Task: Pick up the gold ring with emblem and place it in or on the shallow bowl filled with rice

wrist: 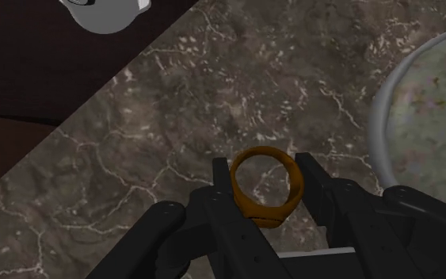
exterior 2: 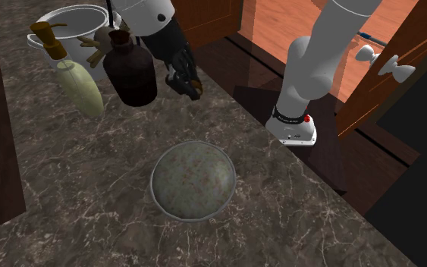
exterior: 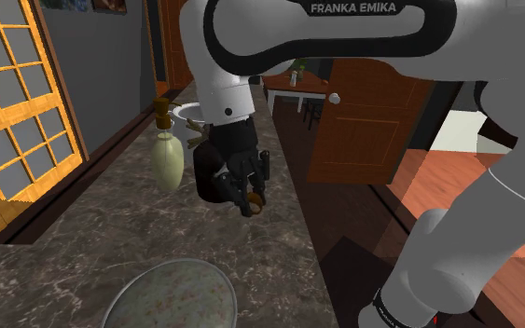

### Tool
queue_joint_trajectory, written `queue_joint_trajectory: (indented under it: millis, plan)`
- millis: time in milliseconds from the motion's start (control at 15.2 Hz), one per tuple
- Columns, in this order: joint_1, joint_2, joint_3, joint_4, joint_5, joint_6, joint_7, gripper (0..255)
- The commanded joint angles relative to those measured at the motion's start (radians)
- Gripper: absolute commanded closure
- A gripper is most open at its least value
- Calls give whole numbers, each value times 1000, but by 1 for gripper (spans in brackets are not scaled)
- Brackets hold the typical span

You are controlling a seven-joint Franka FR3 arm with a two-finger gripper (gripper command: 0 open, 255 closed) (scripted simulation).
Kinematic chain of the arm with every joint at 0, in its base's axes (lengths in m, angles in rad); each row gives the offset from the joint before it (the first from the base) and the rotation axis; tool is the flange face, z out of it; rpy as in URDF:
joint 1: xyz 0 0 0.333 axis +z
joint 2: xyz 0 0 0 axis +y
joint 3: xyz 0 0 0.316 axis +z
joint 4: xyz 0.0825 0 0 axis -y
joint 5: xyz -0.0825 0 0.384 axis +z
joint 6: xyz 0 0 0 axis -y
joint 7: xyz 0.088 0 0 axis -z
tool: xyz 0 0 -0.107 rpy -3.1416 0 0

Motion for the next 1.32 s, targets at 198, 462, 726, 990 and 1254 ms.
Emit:
queue_joint_trajectory:
  millis: [198, 462, 726, 990, 1254]
  plan:
    - [-2, 11, -4, 78, -2, -68, 12, 255]
    - [-3, 20, -5, 130, -3, -110, 21, 255]
    - [37, 87, 63, 197, 19, -91, 138, 255]
    - [84, 176, 129, 283, 21, -70, 260, 255]
    - [146, 290, 190, 393, -3, -53, 388, 255]
